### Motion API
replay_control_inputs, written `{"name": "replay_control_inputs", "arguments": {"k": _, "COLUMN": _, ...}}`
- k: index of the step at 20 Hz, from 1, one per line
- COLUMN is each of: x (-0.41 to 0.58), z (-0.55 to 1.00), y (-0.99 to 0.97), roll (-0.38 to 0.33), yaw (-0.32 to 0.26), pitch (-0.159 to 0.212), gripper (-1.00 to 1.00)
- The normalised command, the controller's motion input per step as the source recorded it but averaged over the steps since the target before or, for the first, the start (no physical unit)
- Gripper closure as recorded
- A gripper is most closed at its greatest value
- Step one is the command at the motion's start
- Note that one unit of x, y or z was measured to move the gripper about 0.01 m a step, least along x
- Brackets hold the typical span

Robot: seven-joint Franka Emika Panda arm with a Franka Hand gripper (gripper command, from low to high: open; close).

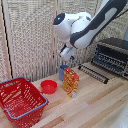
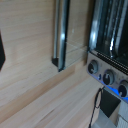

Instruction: Kindly position your hand close to the oven tray's handle. Softly yet firmly grasp the handle using your hand. Slowly and with caution, draw the tray out until it is fully stretched out.

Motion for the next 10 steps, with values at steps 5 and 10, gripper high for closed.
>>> {"name": "replay_control_inputs", "arguments": {"k": 5, "x": 0.031, "z": -0.11, "y": -0.67, "roll": -0.247, "yaw": 0.054, "pitch": -0.026, "gripper": -1.00}}
{"name": "replay_control_inputs", "arguments": {"k": 10, "x": 0.055, "z": -0.20, "y": -0.63, "roll": -0.237, "yaw": 0.061, "pitch": 0.000, "gripper": -1.00}}
